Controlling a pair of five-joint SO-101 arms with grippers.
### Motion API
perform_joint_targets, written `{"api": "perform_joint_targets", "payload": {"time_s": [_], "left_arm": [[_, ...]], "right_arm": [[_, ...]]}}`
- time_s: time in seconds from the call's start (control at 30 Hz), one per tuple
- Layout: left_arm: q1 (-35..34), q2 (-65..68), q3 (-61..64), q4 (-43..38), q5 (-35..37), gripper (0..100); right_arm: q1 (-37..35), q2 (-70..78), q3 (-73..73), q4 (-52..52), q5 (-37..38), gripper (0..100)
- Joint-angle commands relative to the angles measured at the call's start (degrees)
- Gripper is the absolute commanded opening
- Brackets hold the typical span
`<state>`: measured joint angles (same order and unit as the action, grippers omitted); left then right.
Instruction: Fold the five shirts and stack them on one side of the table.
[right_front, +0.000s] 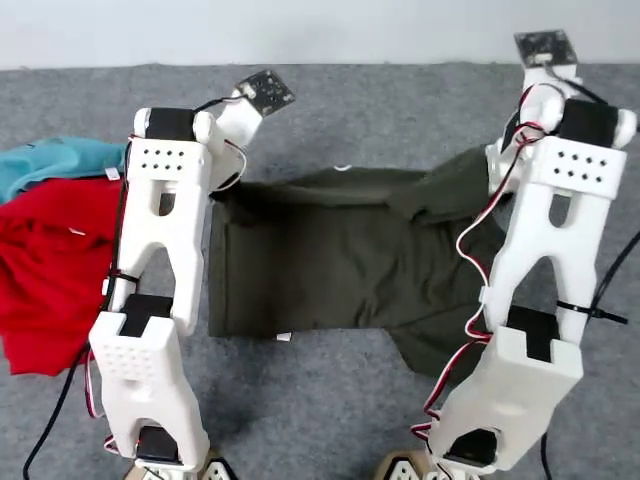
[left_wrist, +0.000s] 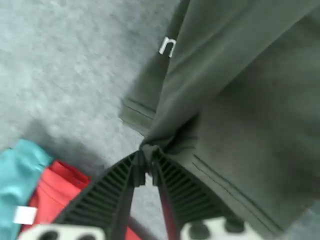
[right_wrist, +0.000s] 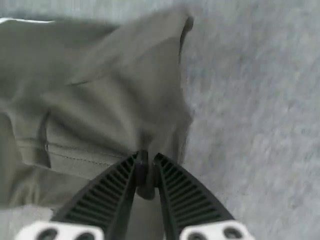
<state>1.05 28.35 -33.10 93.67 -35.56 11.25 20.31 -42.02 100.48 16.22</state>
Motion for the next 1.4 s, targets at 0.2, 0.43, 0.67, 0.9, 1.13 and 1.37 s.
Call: {"api": "perform_joint_targets", "payload": {"time_s": [0.2, 0.43, 0.67, 0.9, 1.13, 1.37], "left_arm": [[0.62, -1.14, -1.36, 6.77, -1.05, 1], [2.55, -2.11, 2.86, 6.86, 0.26, 1], [3.43, -13.98, 13.32, 6.77, 1.93, 1], [3.43, -22.42, 25.89, 6.51, 1.85, 1], [3.52, -26.9, 35.12, 4.57, 1.76, 1], [3.52, -28.48, 38.37, 4.57, 0.18, 1]], "right_arm": [[0.66, -12.0, 15.21, 2.42, 0.88, 0.9], [0.92, -27.82, 34.81, 0.04, 3.25, 0.9], [0.92, -39.6, 49.58, -3.38, 5.27, 0.9], [3.91, -46.55, 56.62, -5.41, 8.53, 0.9], [10.33, -49.63, 62.33, -5.49, 13.63, 0.9], [10.24, -52.09, 72.97, -10.24, 17.41, 0.9]]}}
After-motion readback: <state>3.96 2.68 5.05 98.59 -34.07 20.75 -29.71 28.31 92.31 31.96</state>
